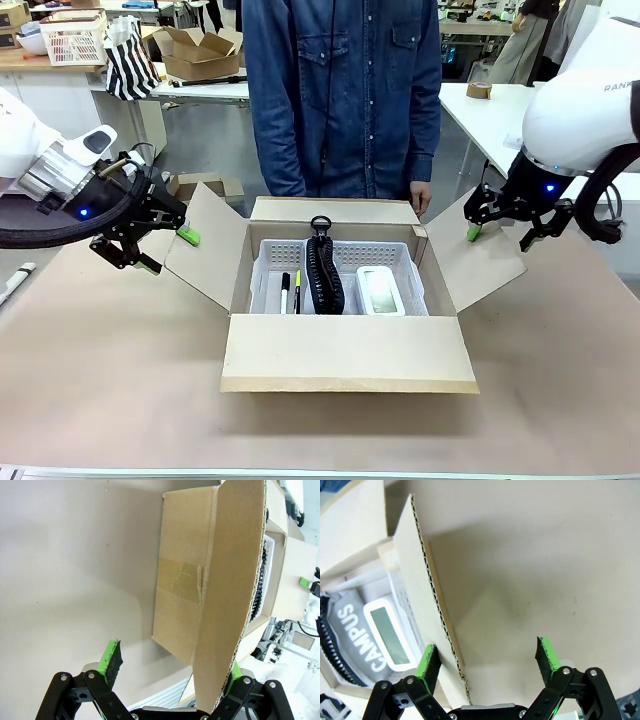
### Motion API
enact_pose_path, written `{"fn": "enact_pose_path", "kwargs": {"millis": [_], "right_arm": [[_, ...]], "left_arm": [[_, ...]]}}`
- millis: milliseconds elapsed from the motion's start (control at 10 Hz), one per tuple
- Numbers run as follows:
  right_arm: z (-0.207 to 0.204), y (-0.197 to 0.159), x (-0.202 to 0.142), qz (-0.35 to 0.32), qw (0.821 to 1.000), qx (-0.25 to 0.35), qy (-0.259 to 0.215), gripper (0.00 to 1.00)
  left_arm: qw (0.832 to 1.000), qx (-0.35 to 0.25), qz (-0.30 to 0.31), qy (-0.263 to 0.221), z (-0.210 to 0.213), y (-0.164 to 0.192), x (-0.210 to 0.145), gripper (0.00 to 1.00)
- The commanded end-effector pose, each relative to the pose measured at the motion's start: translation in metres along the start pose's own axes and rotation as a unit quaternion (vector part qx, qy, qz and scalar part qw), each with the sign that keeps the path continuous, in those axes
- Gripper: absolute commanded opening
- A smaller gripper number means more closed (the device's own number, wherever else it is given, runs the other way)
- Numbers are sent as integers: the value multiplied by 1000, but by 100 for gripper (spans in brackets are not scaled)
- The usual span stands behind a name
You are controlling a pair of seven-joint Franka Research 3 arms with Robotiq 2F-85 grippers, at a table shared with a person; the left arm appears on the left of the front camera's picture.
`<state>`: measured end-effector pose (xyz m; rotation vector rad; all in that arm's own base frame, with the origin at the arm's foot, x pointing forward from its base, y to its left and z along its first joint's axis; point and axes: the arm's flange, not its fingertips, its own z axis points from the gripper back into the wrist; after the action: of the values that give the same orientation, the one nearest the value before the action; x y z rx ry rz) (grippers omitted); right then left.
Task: Pack the gift set into the box.
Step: Lift both hands away from the flaps of the Package Box.
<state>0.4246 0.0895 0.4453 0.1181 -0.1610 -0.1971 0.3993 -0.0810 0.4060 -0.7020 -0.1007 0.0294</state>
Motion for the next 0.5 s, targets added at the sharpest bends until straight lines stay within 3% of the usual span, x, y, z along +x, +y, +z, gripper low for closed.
{"fn": "enact_pose_path", "kwargs": {"millis": [0, 400], "right_arm": [[2, 1, 0, -10, 1000, -8, -1, 100], [0, 0, 0, 0, 1000, 0, 0, 100]], "left_arm": [[1000, 1, -2, 3, 2, 0, -2, 100], [1000, 1, -2, 3, 2, 0, -2, 100]]}}
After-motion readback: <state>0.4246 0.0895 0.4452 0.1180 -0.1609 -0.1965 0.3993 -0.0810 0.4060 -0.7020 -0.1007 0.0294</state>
